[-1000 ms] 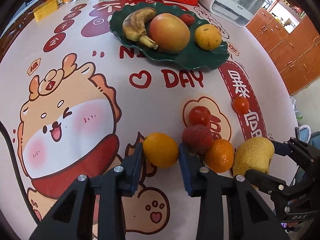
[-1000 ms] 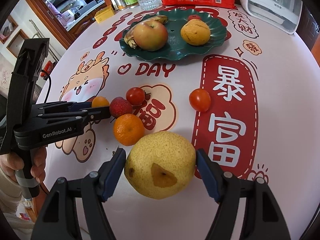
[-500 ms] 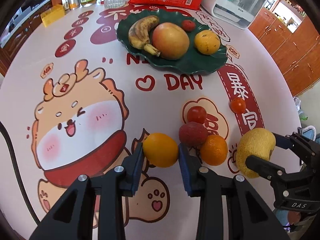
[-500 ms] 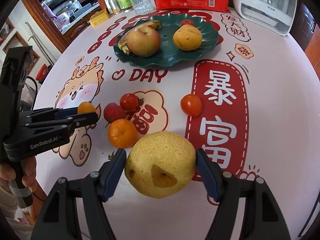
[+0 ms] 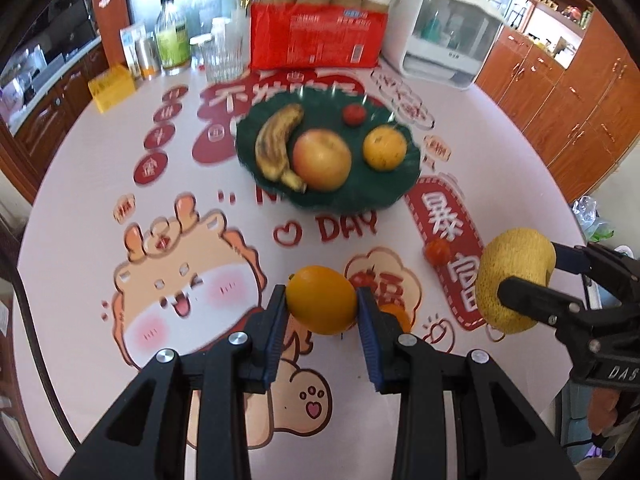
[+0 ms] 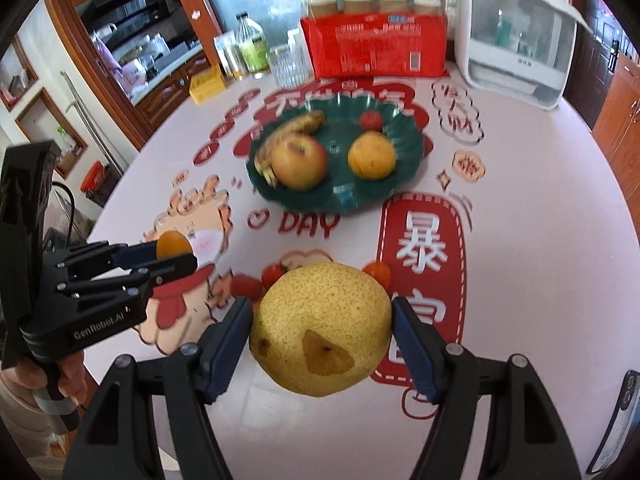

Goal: Organize fruits
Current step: 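Lift and carry the pear and citrus in both tools over the green plate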

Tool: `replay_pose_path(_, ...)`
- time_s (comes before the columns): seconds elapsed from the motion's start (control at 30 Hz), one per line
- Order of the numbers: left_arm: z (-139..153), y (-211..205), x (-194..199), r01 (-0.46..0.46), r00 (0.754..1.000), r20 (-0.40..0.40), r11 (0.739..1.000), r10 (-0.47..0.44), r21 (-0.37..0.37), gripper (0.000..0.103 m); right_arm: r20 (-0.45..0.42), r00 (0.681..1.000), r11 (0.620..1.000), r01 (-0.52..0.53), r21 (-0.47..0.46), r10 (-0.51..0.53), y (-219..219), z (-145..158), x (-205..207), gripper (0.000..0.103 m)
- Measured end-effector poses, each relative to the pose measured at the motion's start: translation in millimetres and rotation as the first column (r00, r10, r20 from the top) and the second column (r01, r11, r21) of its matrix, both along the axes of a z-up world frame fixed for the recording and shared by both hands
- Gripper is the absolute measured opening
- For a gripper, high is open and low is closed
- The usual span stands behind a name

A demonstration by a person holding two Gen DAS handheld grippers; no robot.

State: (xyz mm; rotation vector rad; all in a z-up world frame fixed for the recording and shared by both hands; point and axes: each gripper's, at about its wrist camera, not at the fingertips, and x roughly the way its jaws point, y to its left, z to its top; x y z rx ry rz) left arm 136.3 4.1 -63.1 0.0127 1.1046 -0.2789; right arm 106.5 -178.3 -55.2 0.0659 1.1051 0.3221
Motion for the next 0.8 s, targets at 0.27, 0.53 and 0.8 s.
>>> replay_pose_path(0.27, 70, 6, 26, 0.021, 0.992, 0.124, 1.000, -0.021, -0.002, 0.033, 0.099, 0.995, 0.999, 0.024, 0.025, -0.026, -9, 65, 30, 0.071)
replay_pose_path(0.53, 130, 4, 73, 0.034, 0.973, 0.226, 0.999, -0.041, 0.031, 0.033, 0.235, 0.970, 0.998, 0.056, 0.023, -0.060, -16, 136, 87, 0.071)
replay_pose_path(0.8, 129, -9, 136, 0.050, 0.977, 0.209, 0.999, -0.050, 0.008, 0.033, 0.238, 0.965, 0.994, 0.104, 0.032, -0.109, -18, 143, 160, 0.071)
